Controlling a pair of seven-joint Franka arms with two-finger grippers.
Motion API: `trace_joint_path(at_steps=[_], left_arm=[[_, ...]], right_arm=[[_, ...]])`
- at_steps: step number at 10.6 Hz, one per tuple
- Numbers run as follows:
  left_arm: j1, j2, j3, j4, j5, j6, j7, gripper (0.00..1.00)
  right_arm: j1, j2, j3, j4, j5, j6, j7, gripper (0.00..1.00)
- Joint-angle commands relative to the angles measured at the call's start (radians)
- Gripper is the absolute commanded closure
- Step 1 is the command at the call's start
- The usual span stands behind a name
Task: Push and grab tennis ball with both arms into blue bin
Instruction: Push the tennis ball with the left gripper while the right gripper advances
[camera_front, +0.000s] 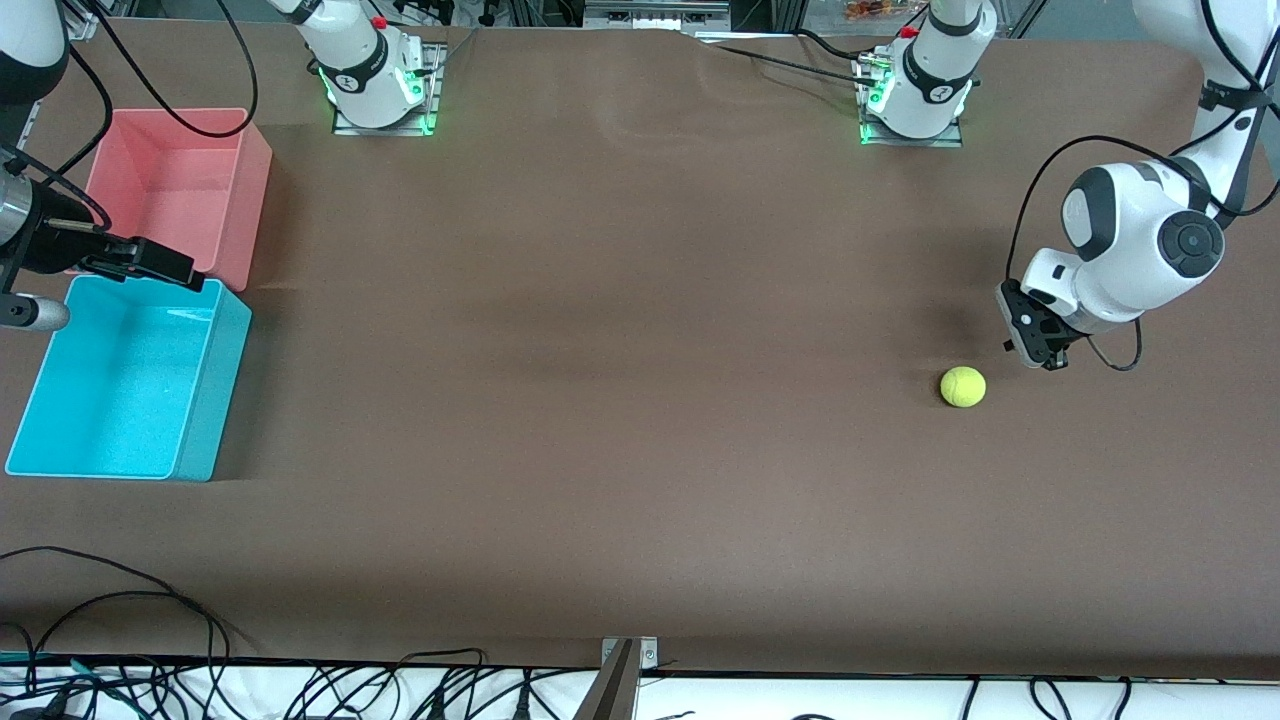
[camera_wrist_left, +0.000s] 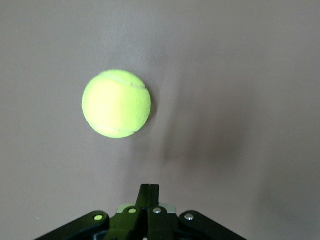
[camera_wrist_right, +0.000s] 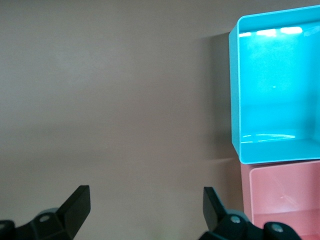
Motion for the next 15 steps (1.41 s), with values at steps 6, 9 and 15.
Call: trace_joint_path(at_steps=[6,9,15], left_arm=[[0.027,0.202,-0.002,0.211,-0.031,0.033,0.211,1.00],[0.027,0.256,-0.004,0.261,-0.052,0.033,0.231,1.00],[0.020,0.276,-0.004,0.249,-0.097,0.033,0.227,1.00]], right_arm=[[-0.001,0.015,-0.001,0.009,0.029,-0.018,-0.096,0.00],[0.005,0.035,0.002,0.008,0.029,-0.051,-0.105,0.00],[0.020,0.059,0.002,0.008,0.029,-0.054,-0.177,0.00]])
